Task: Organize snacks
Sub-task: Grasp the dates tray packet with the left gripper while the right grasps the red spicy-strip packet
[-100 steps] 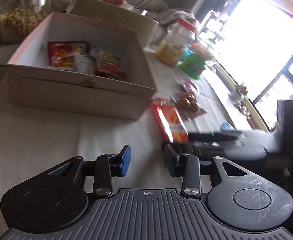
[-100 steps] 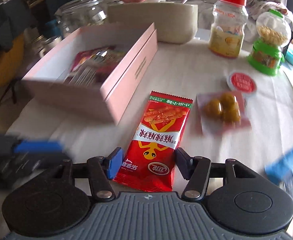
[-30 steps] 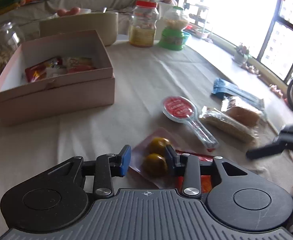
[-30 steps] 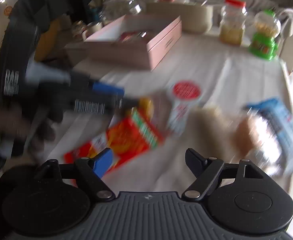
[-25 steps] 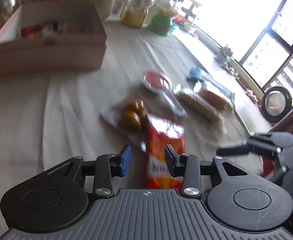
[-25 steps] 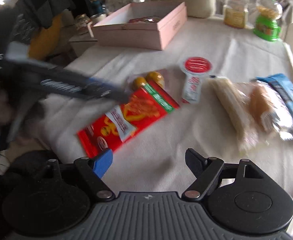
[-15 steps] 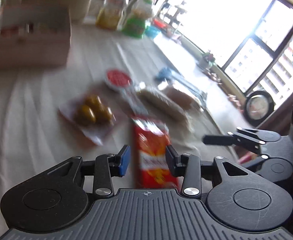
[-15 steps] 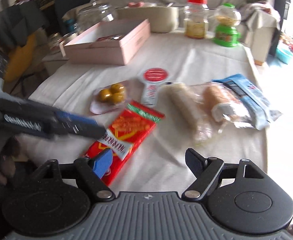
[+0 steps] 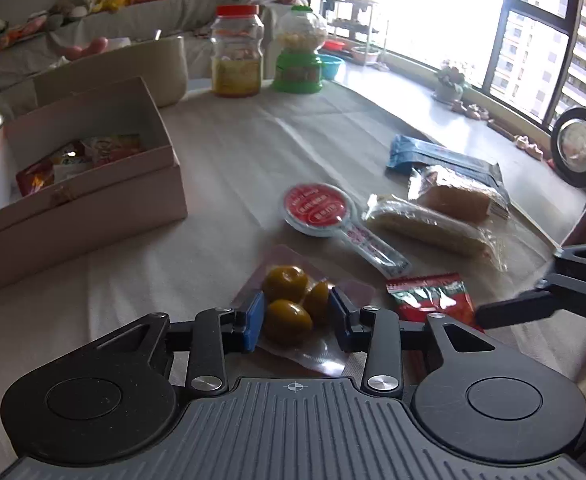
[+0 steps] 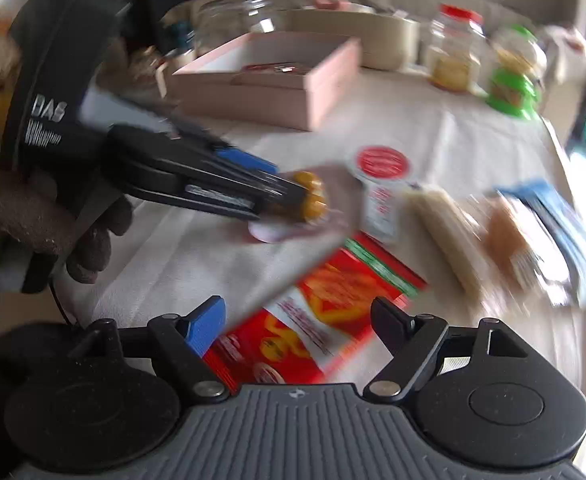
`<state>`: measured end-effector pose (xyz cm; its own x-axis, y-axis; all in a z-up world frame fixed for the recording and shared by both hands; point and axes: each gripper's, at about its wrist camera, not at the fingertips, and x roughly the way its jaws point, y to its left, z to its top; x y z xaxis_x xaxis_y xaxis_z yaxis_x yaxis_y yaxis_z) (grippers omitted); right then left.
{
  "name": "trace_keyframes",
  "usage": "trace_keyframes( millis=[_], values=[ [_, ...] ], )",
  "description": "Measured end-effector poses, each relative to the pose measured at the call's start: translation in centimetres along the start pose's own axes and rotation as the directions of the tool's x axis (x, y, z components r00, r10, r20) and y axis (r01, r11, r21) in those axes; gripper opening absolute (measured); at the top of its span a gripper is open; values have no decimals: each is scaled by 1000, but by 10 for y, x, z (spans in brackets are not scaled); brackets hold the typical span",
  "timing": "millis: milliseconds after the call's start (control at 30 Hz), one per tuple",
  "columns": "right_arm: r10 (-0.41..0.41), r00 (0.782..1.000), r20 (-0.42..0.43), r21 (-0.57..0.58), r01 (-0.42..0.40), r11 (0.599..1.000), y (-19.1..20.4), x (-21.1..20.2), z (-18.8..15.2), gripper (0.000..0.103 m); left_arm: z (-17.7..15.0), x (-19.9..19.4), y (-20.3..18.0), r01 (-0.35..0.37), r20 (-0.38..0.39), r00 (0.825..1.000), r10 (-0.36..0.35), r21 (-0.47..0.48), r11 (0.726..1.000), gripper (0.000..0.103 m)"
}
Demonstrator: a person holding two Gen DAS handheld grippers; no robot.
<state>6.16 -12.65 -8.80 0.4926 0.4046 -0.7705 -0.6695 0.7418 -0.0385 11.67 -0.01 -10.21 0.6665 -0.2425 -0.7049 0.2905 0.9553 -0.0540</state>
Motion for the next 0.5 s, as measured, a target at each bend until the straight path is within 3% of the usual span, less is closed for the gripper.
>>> trace_keyframes(
  millis=[133, 233, 367, 433, 500],
  values=[
    [-103, 995, -16, -129, 100, 987, 16, 7, -2, 81, -15, -5, -5, -45, -27, 999, 47, 58, 997, 37],
    [-147, 989, -21, -104, 144, 984, -1, 1, -10, 83, -21, -12, 4, -24, -31, 999, 24, 3, 1000, 37],
    [-151, 988, -38, 50, 153, 987, -39, -7, -26, 87, -16, -17, 4, -2, 1, 1000, 2, -26, 1000, 36],
    [-97, 994, -48, 172, 103, 980, -61, -8, -33, 89, -10, -18, -2, 7, 16, 1000, -6, -10, 1000, 36],
    [-62, 998, 8, 256, 58, 965, -72, -12, -42, 93, -5, -13, -8, -10, 8, 1000, 10, 28, 1000, 37]
  ],
)
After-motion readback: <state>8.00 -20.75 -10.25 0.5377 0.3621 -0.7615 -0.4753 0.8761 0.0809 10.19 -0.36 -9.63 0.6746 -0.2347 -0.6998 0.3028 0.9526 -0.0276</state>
